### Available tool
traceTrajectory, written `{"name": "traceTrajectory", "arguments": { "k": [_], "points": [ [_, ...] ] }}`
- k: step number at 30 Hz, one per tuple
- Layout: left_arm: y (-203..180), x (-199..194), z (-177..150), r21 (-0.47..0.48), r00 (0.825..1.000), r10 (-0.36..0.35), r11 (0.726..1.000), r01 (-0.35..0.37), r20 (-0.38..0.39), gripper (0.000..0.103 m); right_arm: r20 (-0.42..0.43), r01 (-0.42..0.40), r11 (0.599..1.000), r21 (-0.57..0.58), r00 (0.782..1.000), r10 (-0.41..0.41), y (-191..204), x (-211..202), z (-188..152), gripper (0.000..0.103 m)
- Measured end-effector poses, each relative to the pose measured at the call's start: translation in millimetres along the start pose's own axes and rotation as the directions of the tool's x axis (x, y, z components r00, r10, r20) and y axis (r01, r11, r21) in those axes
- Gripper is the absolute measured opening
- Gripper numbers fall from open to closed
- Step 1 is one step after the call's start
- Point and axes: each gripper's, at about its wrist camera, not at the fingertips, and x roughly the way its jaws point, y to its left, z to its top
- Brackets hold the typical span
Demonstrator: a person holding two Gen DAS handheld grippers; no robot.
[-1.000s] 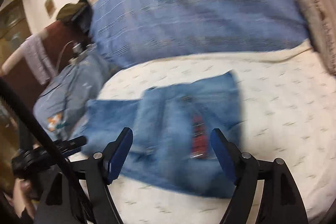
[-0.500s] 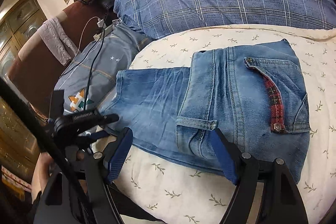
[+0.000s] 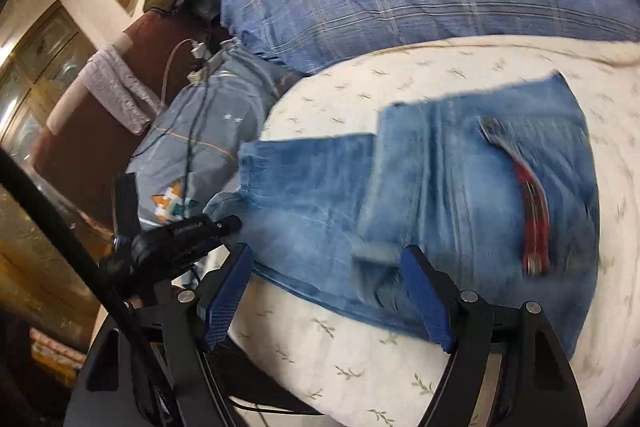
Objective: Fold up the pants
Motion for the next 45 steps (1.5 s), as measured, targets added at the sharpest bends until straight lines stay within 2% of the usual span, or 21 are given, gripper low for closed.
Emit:
{"name": "traceTrajectory", "arguments": {
  "k": [5, 9, 11, 14, 17, 19, 20, 23, 24, 27, 29, 30, 31, 33, 36, 39, 40, 41, 42, 44, 45],
  "points": [
    [-35.8, -38.4, -14.1, 0.144, 0.989, -0.048, 0.989, 0.028, 0.137, 0.012, 0.037, -0.042, 0.999, 0.032, 0.998, 0.040, -18.9, -8.6, 32.9, 0.078],
    [-69.4, -58.8, -28.4, 0.283, 0.972, -0.100, 0.958, 0.037, 0.211, 0.010, 0.022, -0.106, 0.984, 0.143, 0.994, 0.104, -52.4, -3.1, 26.6, 0.078],
    [-87.4, -71.9, -39.8, 0.350, 0.960, -0.162, 0.934, 0.074, 0.228, 0.010, 0.018, -0.127, 0.979, 0.161, 0.992, 0.126, -61.3, -5.9, 29.3, 0.078],
    [-124.9, -91.4, -59.2, 0.471, 0.938, -0.249, 0.875, 0.112, 0.239, 0.009, 0.082, -0.156, 0.970, 0.186, 0.986, 0.143, -76.1, -30.7, 38.9, 0.078],
    [-157.0, -98.3, -87.0, 0.578, 0.920, -0.340, 0.798, 0.172, 0.195, 0.009, 0.138, -0.170, 0.966, 0.196, 0.980, 0.145, -91.0, -56.4, 44.5, 0.078],
    [-174.8, -94.5, -111.9, 0.645, 0.904, -0.408, 0.727, 0.236, 0.129, 0.009, 0.164, -0.195, 0.956, 0.220, 0.973, 0.161, -105.5, -68.7, 44.8, 0.078],
    [-176.5, -90.2, -119.8, 0.666, 0.900, -0.422, 0.702, 0.252, 0.104, 0.009, 0.170, -0.208, 0.949, 0.236, 0.971, 0.170, -112.6, -71.5, 44.3, 0.078],
    [-184.0, -60.7, -162.1, 0.729, 0.895, -0.446, 0.612, 0.308, -0.004, 0.009, 0.170, -0.257, 0.919, 0.299, 0.962, 0.214, -136.7, -70.2, 40.7, 0.079],
    [-182.1, -49.4, -174.6, 0.735, 0.899, -0.436, 0.596, 0.323, -0.041, 0.009, 0.161, -0.264, 0.910, 0.320, 0.962, 0.223, -143.1, -66.8, 40.3, 0.079],
    [-173.3, -28.4, -197.8, 0.738, 0.922, -0.377, 0.596, 0.317, -0.091, 0.009, 0.126, -0.209, 0.911, 0.355, 0.977, 0.174, -151.7, -55.6, 37.2, 0.079],
    [-169.1, -32.5, -202.7, 0.748, 0.923, -0.375, 0.588, 0.307, -0.084, 0.009, 0.104, -0.145, 0.927, 0.347, 0.988, 0.116, -151.6, -52.6, 38.0, 0.079],
    [-168.7, -37.3, -203.9, 0.759, 0.924, -0.376, 0.581, 0.292, -0.067, 0.009, 0.116, -0.091, 0.939, 0.332, 0.992, 0.055, -147.6, -56.3, 39.0, 0.079],
    [-167.1, -39.2, -203.1, 0.762, 0.924, -0.376, 0.580, 0.288, -0.063, 0.009, 0.127, -0.056, 0.950, 0.306, 0.992, 0.018, -141.7, -60.3, 41.9, 0.079],
    [-166.3, -38.5, -202.9, 0.748, 0.923, -0.377, 0.588, 0.306, -0.081, 0.009, 0.135, -0.059, 0.966, 0.250, 0.990, 0.025, -132.9, -62.1, 51.6, 0.079],
    [-169.2, -41.1, -206.0, 0.747, 0.923, -0.373, 0.586, 0.314, -0.095, 0.010, 0.086, -0.003, 0.994, 0.107, 0.996, -0.006, -110.9, -48.7, 72.7, 0.077],
    [-173.5, -40.6, -206.1, 0.760, 0.924, -0.373, 0.574, 0.305, -0.089, 0.009, 0.013, 0.020, 0.999, -0.040, 1.000, -0.019, -90.4, -19.3, 85.6, 0.062],
    [-172.5, -42.0, -208.2, 0.762, 0.924, -0.372, 0.573, 0.301, -0.085, 0.009, -0.003, 0.020, 0.999, -0.045, 1.000, -0.020, -91.1, -11.4, 85.7, 0.051],
    [-178.6, -39.8, -206.6, 0.763, 0.925, -0.371, 0.572, 0.301, -0.087, 0.010, -0.015, 0.045, 0.998, -0.046, 0.999, -0.046, -92.0, -5.2, 83.0, 0.020],
    [-178.9, -40.4, -208.1, 0.764, 0.924, -0.371, 0.568, 0.306, -0.093, 0.010, -0.024, 0.085, 0.995, -0.043, 0.996, -0.086, -94.8, -0.9, 80.7, 0.015],
    [-181.7, -43.2, -207.0, 0.763, 0.914, -0.393, 0.557, 0.327, -0.105, 0.010, -0.006, 0.065, 0.998, 0.003, 0.998, -0.065, -101.2, -11.2, 78.1, 0.014],
    [-181.4, -50.7, -209.7, 0.770, 0.902, -0.419, 0.539, 0.341, -0.107, 0.010, 0.023, 0.046, 0.999, 0.017, 0.999, -0.046, -102.2, -23.3, 77.2, 0.013]
  ]
}}
